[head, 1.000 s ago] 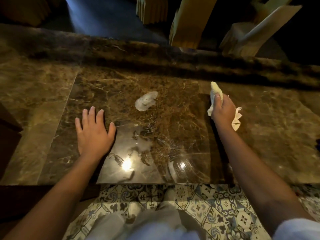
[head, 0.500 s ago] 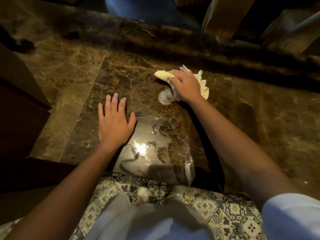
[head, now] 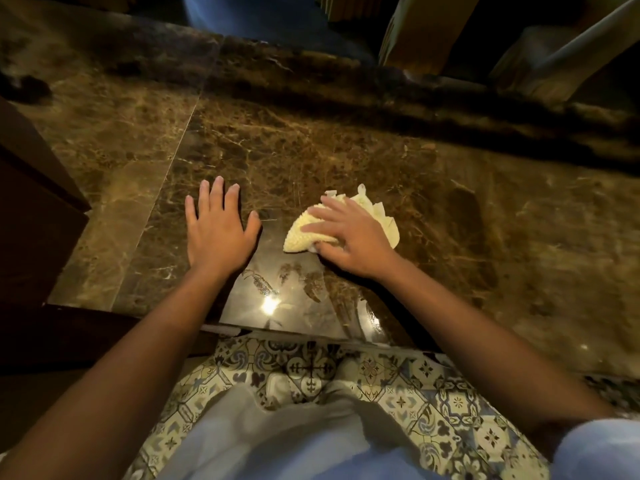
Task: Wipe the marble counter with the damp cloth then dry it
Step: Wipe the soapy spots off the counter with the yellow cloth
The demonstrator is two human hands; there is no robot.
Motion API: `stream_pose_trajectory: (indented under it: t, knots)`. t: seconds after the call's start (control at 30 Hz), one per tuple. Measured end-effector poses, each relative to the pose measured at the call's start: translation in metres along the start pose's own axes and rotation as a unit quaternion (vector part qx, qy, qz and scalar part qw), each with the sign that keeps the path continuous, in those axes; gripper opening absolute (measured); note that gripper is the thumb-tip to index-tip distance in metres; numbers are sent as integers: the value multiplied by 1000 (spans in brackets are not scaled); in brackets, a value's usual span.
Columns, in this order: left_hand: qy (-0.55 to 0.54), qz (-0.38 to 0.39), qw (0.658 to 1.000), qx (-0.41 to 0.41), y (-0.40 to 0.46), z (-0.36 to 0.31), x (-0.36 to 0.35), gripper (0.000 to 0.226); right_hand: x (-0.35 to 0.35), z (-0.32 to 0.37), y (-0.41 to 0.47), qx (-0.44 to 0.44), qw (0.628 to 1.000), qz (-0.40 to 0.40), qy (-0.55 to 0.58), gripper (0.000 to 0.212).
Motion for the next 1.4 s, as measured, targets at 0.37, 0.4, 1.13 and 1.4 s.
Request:
stream_pose_trajectory:
  t: [0.37,0.4,1.13,1.4]
  knots:
    - [-26,15,1000,-8,-2,2,2,66,31,-42,-132,-199,966,-151,66,46]
    - [-26,18,999,-10,-2,2,1,66,34,-45,-149,-230,951,-171,118,48]
    - [-12,0,1000,-20,1,2,-3,65,-9,-22,27,-249,956,-34,-149,53]
    - [-25,11,999,-17,-2,0,1,66,19,-41,6,-239,961,-100,-92,38]
Point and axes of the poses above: each hand's wrist, its own y-axis towards the middle knuckle, its own x-axis out of the back of the hand, z = x × y, the point moved 8 cm from there along y, towards the middle knuckle, and after that the axes turned 7 degrees about z, right-handed, at the moved point
